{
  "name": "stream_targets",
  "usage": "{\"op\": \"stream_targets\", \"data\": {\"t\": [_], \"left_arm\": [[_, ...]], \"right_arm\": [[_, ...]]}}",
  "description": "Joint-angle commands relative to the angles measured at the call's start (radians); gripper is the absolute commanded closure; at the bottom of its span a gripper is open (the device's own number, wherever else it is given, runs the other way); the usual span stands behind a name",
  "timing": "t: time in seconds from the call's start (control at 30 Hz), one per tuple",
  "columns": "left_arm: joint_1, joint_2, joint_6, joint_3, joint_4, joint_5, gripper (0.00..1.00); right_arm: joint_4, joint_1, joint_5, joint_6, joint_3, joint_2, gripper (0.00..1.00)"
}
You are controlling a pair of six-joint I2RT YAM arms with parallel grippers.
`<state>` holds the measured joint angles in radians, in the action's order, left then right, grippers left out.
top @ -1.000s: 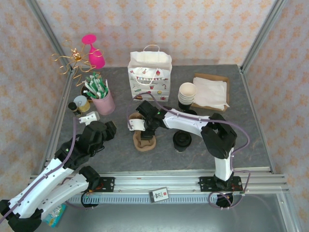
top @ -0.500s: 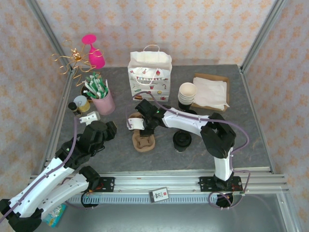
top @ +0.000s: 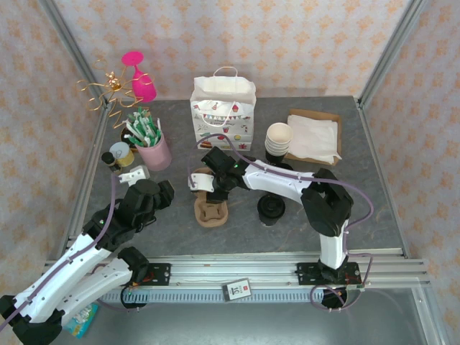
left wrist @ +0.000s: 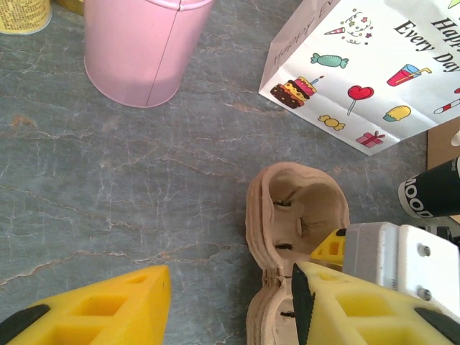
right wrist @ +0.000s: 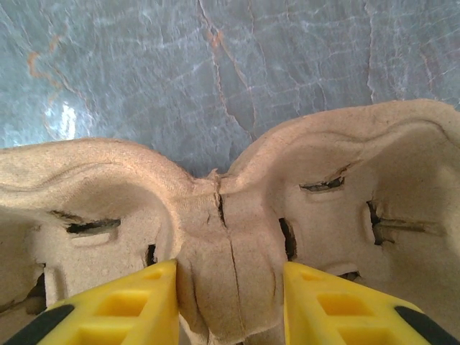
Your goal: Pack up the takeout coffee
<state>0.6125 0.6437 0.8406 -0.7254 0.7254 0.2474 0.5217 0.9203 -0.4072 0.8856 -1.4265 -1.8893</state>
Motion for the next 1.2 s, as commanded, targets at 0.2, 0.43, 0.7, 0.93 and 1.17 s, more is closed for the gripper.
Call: {"op": "stream_targets", "data": {"t": [0.2, 0.43, 0.7, 0.93, 1.17], "left_arm": [[-0.007, 0.004, 0.010, 0.005, 0.011, -0.005, 0.49], [-0.007, 0.005, 0.014, 0.010, 0.011, -0.011, 0.49], [-0.006, 0.005, 0.014, 0.008, 0.009, -0.025, 0.49], [-0.008, 0.008, 0.015, 0.015, -0.001, -0.030, 0.49], [-0.007, -0.007, 0.029, 0.010, 0.021, 0.001, 0.50]], "right_arm": [[-0.095, 0.034, -0.006, -0.195, 0.080, 0.101, 0.60], [-0.165, 0.070, 0.039, -0.276, 0.145, 0.112, 0.58], [-0.159, 0.072, 0.047, -0.313, 0.145, 0.172, 0.58], [-0.070, 0.072, 0.054, -0.273, 0.109, 0.123, 0.53], [-0.057, 0.068, 0.058, -0.216, 0.085, 0.075, 0.45]]}}
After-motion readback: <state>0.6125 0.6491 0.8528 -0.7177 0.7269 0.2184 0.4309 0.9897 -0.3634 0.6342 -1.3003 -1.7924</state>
